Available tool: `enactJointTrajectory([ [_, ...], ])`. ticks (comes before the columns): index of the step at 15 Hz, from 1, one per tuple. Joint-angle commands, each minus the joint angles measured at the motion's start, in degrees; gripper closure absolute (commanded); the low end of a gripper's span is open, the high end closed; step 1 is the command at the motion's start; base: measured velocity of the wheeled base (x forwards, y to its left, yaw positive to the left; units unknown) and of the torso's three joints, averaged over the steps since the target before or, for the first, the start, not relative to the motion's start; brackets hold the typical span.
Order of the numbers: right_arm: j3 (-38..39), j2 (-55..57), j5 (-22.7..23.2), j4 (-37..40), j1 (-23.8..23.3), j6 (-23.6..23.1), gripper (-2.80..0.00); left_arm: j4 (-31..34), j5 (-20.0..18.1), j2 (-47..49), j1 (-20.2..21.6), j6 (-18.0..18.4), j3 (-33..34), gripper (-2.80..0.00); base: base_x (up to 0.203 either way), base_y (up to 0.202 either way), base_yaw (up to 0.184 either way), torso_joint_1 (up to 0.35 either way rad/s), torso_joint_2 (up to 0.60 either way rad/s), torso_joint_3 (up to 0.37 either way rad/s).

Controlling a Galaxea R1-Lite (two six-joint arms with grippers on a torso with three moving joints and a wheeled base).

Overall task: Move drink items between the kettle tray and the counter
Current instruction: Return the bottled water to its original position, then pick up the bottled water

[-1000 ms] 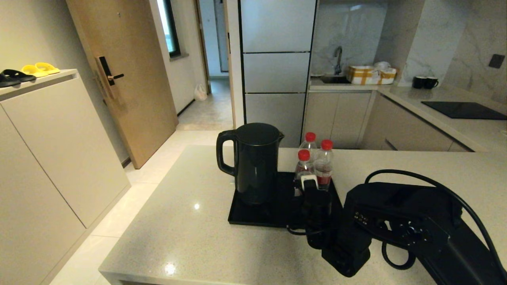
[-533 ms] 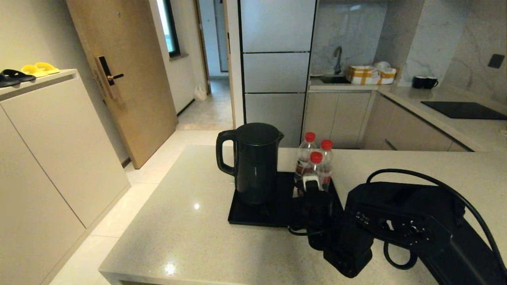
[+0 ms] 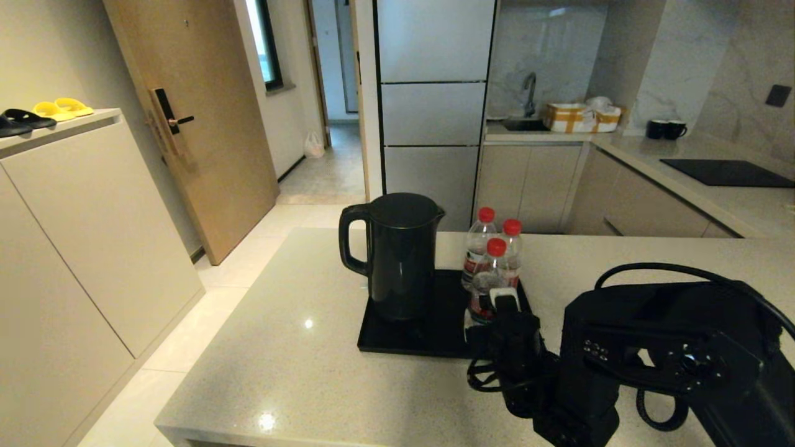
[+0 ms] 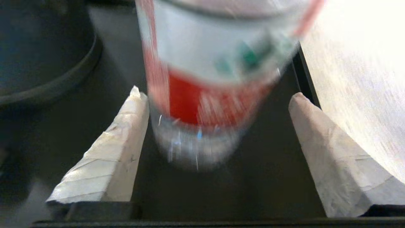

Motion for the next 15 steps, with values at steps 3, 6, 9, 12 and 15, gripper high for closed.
enactJointTrajectory([
  [3, 13.2, -15.8, 2.2, 0.3, 1.6, 2.2, -2.80, 0.0, 0.0, -0.1, 0.0, 0.0, 0.0, 0.00, 0.000, 0.000, 0.000, 0.000, 0.00, 0.000],
  [6, 20.4, -32.0, 3.0, 5.4, 1.8, 1.9, 0.00, 0.0, 0.0, -0.1, 0.0, 0.0, -0.1, 0.00, 0.000, 0.000, 0.000, 0.000, 0.00, 0.000],
  [9, 24.6, -52.3, 0.7, 18.2, 0.3, 1.7, 0.00, 0.0, 0.0, 0.0, 0.0, 0.0, 0.0, 0.00, 0.000, 0.000, 0.000, 0.000, 0.00, 0.000],
  [12, 23.9, -73.9, -3.7, 36.8, -4.7, 0.1, 0.00, 0.0, 0.0, -0.1, 0.0, 0.0, 0.0, 0.00, 0.000, 0.000, 0.000, 0.000, 0.00, 0.000],
  [15, 16.8, -98.4, -8.7, 65.7, -13.2, -1.8, 0.00, 0.0, 0.0, 0.0, 0.0, 0.0, 0.0, 0.00, 0.000, 0.000, 0.000, 0.000, 0.00, 0.000],
])
